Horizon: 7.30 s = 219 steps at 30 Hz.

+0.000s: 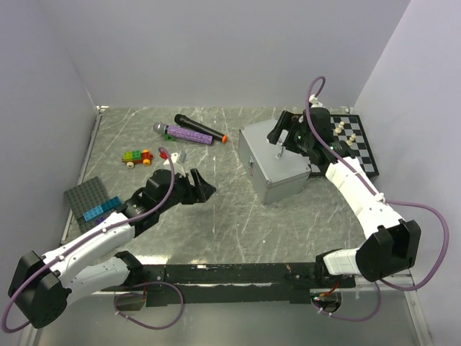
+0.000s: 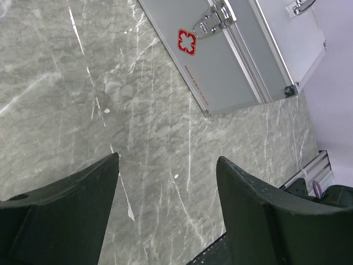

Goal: Organize the medicine kit

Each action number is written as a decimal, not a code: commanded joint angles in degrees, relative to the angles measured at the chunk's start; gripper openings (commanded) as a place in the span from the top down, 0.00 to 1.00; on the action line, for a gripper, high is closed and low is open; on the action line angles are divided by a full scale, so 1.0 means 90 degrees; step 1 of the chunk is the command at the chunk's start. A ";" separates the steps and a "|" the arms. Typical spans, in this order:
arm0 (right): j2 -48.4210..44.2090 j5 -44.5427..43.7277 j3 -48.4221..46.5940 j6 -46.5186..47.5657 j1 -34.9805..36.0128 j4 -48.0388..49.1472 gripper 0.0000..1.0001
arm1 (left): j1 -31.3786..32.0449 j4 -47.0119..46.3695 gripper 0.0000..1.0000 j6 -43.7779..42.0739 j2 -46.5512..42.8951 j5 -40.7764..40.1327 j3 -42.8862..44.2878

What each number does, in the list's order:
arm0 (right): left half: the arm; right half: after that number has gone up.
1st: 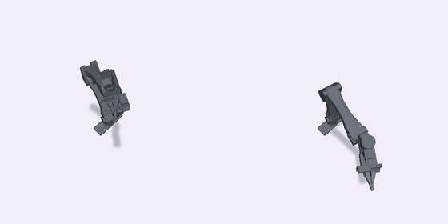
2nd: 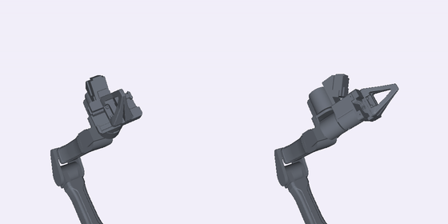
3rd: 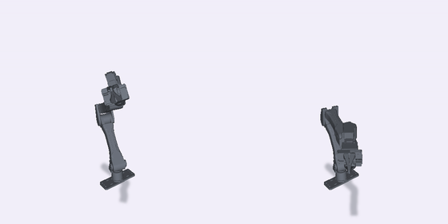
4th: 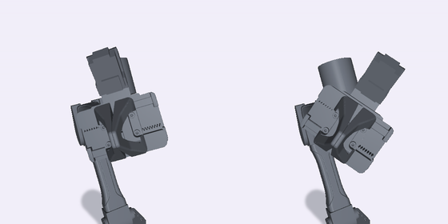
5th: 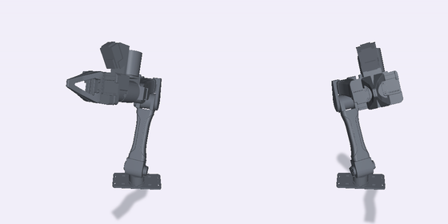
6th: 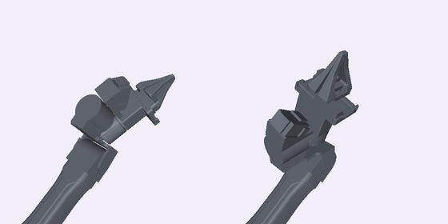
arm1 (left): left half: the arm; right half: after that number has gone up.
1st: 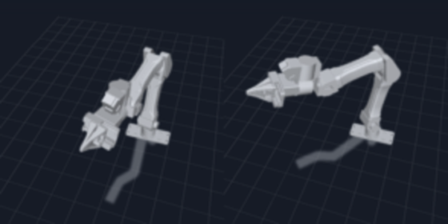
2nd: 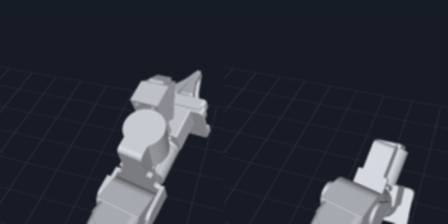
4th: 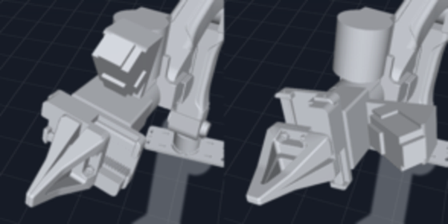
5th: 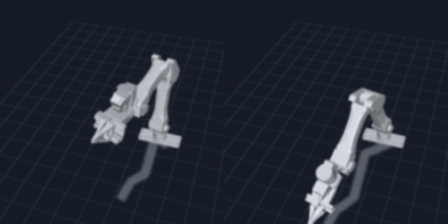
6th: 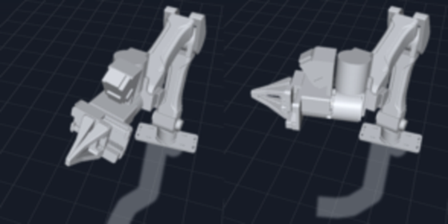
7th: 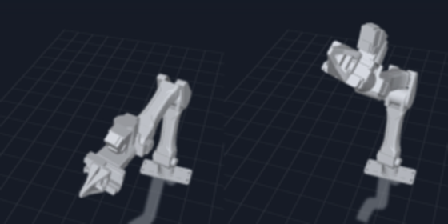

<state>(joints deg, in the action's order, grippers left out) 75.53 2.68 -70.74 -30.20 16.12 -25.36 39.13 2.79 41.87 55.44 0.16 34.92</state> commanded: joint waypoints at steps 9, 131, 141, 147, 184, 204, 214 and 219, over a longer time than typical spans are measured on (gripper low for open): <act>0.0816 -0.0796 -0.0684 0.0015 -0.0618 0.0152 0.00 | 0.0007 -0.0144 0.24 0.0007 -0.0398 0.0138 -0.0012; -0.2523 0.2310 0.2850 0.0396 0.1598 0.1266 0.03 | 0.0124 -1.0827 0.18 0.0192 0.4143 0.2990 -0.2288; -0.2523 0.2329 0.2821 0.0396 0.1598 0.1266 0.03 | 0.0134 -1.0730 0.17 0.0104 0.3811 0.2804 -0.2239; -0.2523 0.2300 0.2811 0.0406 0.1598 0.1236 0.03 | 0.0134 -1.0349 0.18 -0.0052 0.3732 0.2697 -0.2122; -0.2523 0.2242 0.2860 0.0416 0.1607 0.1197 0.03 | 0.0388 -0.9920 0.30 -0.0052 0.2971 0.2726 -0.2288; -0.2581 0.2241 0.2958 0.0367 0.1607 0.1227 0.03 | 0.0574 -0.8496 0.26 -0.0393 0.2483 0.2082 -0.2415; -0.2640 0.2134 0.2938 0.0406 0.1607 0.1081 0.03 | 0.0574 -0.8561 0.26 -0.0160 0.3175 0.2228 -0.2190; -0.2659 0.1900 0.2948 0.0474 0.1607 0.0875 0.03 | 0.0574 -0.8737 0.26 -0.0052 0.3556 0.2267 -0.2102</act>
<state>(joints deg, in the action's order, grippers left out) 52.95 21.89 -44.56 -26.28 30.13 -16.71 44.07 -71.77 40.40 85.56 19.66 13.91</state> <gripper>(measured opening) 0.975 0.742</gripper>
